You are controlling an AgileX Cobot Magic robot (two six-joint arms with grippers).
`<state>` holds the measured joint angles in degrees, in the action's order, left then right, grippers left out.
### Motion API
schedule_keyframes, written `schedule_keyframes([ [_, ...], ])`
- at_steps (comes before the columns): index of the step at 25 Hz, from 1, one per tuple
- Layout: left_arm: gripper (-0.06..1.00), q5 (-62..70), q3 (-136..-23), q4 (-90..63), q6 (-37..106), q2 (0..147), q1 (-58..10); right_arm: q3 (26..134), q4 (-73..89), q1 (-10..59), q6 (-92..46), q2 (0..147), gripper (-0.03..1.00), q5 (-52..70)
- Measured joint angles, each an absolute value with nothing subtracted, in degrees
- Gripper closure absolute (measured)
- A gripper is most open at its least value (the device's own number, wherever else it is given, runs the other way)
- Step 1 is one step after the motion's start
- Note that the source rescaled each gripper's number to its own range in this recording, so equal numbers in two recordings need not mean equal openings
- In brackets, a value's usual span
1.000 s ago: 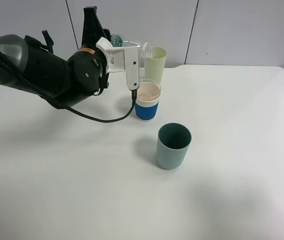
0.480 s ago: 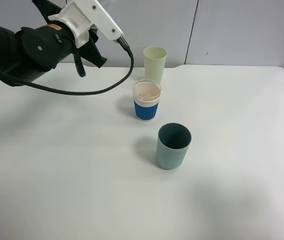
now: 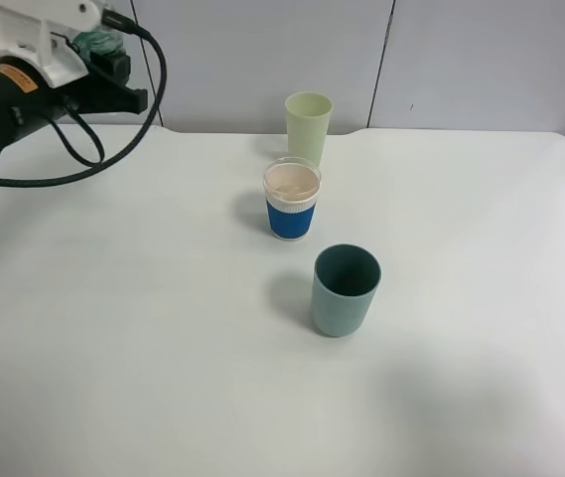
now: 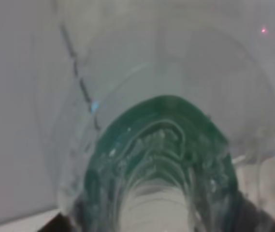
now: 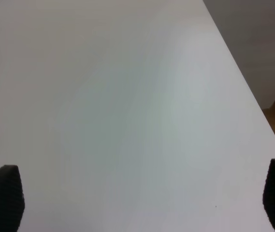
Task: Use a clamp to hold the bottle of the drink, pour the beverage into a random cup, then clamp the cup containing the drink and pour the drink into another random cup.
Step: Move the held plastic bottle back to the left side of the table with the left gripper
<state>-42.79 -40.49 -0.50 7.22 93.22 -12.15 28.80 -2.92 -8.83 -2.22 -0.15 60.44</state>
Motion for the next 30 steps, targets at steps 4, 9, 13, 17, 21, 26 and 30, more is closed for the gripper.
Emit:
schedule_keyframes([
  [4,0.93,-44.7,-40.3,9.5,-5.3,94.4,-6.5,28.8,-2.9,-8.8,-2.2,-0.1,-0.02,60.4],
  [9,0.93,-47.0,-40.3,15.4,-7.9,99.2,-4.7,28.8,-2.9,-8.8,-2.2,-0.1,-0.02,60.4],
  [13,0.93,-50.9,-40.3,16.2,-6.8,104.0,-4.7,28.8,-2.9,-8.8,-2.2,-0.1,-0.02,60.4],
  [17,0.93,-54.3,-40.3,16.1,-6.5,107.9,-4.7,28.8,-2.9,-8.8,-2.2,-0.1,-0.02,60.4],
  [21,0.93,-54.7,-40.3,16.1,-6.4,109.9,-4.7,28.8,-2.9,-8.8,-2.2,-0.1,-0.02,60.4],
  [26,0.93,-58.7,-40.3,16.0,-5.0,112.4,-4.7,28.8,-2.9,-8.8,-2.2,-0.1,-0.02,60.4],
  [30,0.93,-62.6,-40.4,16.0,-1.7,115.6,-4.7,28.8,-2.9,-8.8,-2.2,-0.1,-0.02,60.4],
])
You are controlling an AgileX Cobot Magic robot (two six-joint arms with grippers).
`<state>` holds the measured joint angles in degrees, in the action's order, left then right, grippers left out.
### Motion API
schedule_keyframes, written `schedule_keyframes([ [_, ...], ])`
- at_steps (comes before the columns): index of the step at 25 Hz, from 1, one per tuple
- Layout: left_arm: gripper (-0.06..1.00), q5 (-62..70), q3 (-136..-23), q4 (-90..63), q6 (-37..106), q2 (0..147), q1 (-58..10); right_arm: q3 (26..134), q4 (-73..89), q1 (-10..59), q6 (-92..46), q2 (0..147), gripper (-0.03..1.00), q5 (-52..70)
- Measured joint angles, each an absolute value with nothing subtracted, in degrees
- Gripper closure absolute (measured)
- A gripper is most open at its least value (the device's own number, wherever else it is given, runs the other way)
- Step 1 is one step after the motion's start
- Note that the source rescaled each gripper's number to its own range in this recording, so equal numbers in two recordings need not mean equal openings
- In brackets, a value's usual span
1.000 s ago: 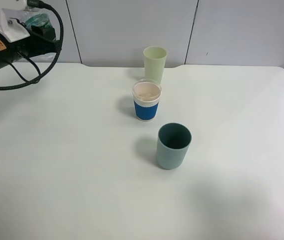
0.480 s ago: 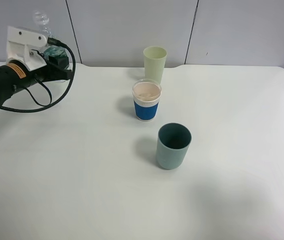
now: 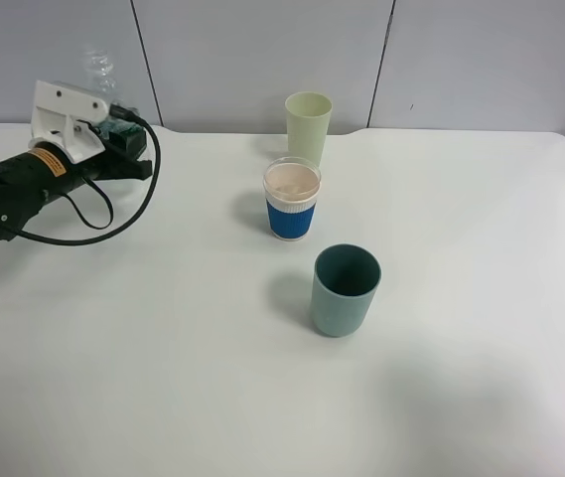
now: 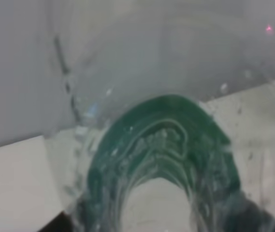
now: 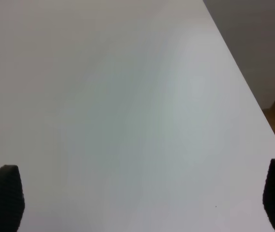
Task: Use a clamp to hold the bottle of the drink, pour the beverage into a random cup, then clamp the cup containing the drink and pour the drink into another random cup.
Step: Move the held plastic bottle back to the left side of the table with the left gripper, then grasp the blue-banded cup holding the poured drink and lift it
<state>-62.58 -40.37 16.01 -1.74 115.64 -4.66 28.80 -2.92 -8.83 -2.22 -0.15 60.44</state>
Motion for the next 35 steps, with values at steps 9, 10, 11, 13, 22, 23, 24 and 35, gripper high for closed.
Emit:
schedule_keyframes([
  [9,0.93,-68.8,-40.5,13.3,-0.7,122.4,-4.7,28.8,-2.9,-8.8,-2.2,-0.1,-0.02,60.4],
  [10,0.93,-68.9,-40.5,13.2,-0.7,123.0,-4.7,28.8,-2.9,-8.8,-2.2,-0.1,-0.02,60.4],
  [11,0.93,-69.0,-40.5,13.1,-0.7,123.5,-4.7,28.8,-2.9,-8.8,-2.2,-0.1,-0.02,60.4],
  [13,0.93,-69.1,-40.5,13.0,-0.7,124.5,-4.7,28.8,-2.9,-8.8,-2.2,-0.1,-0.02,60.4],
  [22,0.93,-69.1,-40.5,13.0,-0.7,125.9,-4.7,28.8,-2.9,-8.8,-2.2,-0.1,-0.02,60.4],
  [23,0.93,-69.1,-40.5,13.0,-0.7,125.9,-4.7,28.8,-2.9,-8.8,-2.2,-0.1,-0.02,60.4],
  [24,0.93,-69.1,-40.5,12.7,-0.7,125.9,-4.7,28.8,-2.9,-8.8,-2.2,-0.1,-0.02,60.4],
  [35,0.04,-69.3,-40.5,11.1,-2.4,125.9,-4.7,28.8,-2.9,-8.8,-2.2,-0.1,-0.02,60.4],
])
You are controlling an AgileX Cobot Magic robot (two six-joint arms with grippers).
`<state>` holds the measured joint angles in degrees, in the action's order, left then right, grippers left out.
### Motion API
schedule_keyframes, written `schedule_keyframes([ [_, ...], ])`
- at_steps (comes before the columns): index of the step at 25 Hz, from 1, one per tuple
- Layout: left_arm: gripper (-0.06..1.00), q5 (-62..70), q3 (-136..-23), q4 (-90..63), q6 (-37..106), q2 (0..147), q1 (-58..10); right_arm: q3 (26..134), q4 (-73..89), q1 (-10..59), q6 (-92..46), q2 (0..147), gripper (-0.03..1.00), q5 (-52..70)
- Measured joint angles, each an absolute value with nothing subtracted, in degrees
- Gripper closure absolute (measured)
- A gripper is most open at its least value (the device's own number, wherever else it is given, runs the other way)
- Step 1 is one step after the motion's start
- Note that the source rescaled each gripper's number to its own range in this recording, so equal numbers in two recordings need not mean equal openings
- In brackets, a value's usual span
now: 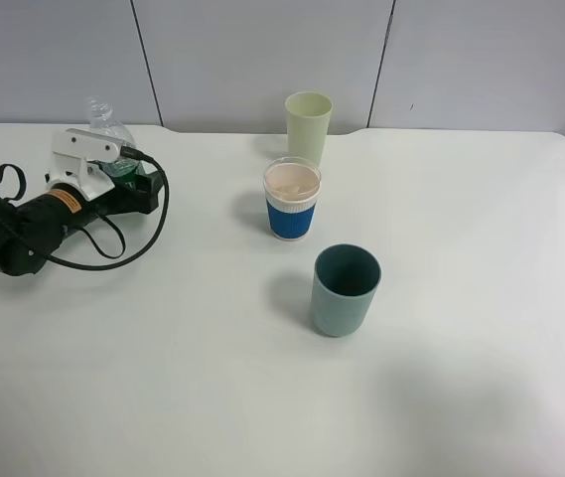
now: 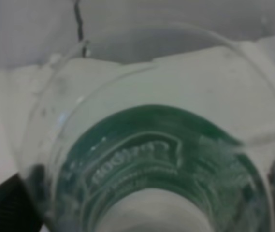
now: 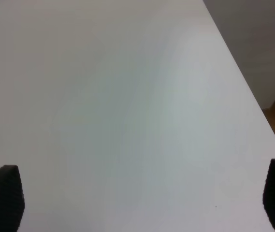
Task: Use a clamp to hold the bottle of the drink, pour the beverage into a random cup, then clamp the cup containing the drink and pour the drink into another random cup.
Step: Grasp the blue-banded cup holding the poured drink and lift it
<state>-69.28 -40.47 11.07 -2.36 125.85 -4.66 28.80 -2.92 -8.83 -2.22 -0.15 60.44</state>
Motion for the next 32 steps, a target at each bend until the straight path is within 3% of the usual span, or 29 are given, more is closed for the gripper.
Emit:
schedule_keyframes([
  [4,-0.04,-69.4,-40.5,11.1,-2.7,125.9,-4.7,28.8,-2.9,-8.8,-2.2,-0.1,-0.02,60.4],
  [14,-0.04,-69.5,-33.8,11.0,-2.9,121.2,-4.7,28.8,-2.9,-8.8,-2.2,-0.1,-0.02,60.4],
  [25,-0.04,-69.5,-18.0,6.7,-1.2,104.7,-4.7,28.8,-2.9,-8.8,-2.2,-0.1,-0.02,60.4],
  [32,-0.04,-67.6,-14.9,4.2,-1.1,87.9,-4.7,28.8,-2.9,-8.8,-2.2,-0.1,-0.02,60.4],
])
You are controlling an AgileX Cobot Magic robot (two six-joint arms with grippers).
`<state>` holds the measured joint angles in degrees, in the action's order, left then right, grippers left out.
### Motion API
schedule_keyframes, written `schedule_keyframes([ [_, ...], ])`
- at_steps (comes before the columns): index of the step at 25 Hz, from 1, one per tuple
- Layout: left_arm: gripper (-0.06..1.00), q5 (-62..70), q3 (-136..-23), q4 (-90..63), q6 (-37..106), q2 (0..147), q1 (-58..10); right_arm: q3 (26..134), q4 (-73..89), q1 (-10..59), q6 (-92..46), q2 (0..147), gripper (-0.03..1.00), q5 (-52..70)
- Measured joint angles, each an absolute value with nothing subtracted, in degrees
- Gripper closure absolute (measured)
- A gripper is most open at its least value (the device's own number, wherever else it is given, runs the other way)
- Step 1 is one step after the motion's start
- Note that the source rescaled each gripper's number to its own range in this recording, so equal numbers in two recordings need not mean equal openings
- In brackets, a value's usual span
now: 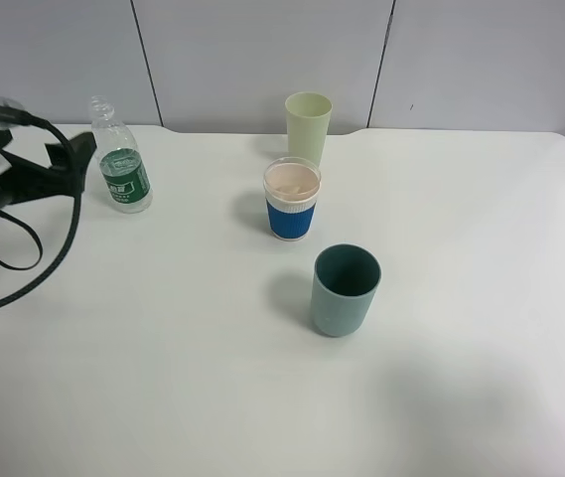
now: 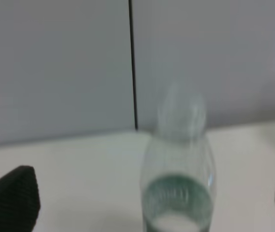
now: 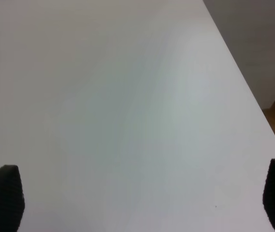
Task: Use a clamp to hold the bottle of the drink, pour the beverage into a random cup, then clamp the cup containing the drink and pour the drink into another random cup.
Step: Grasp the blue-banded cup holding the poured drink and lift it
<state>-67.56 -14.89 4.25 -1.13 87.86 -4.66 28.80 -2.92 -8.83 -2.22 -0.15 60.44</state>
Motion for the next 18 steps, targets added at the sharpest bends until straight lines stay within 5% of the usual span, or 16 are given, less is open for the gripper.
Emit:
schedule_keyframes([
  [18,-0.05,-11.9,-25.9,4.5,-1.1,38.3,-4.7,28.8,-2.9,-8.8,-2.2,-0.1,-0.02,60.4],
])
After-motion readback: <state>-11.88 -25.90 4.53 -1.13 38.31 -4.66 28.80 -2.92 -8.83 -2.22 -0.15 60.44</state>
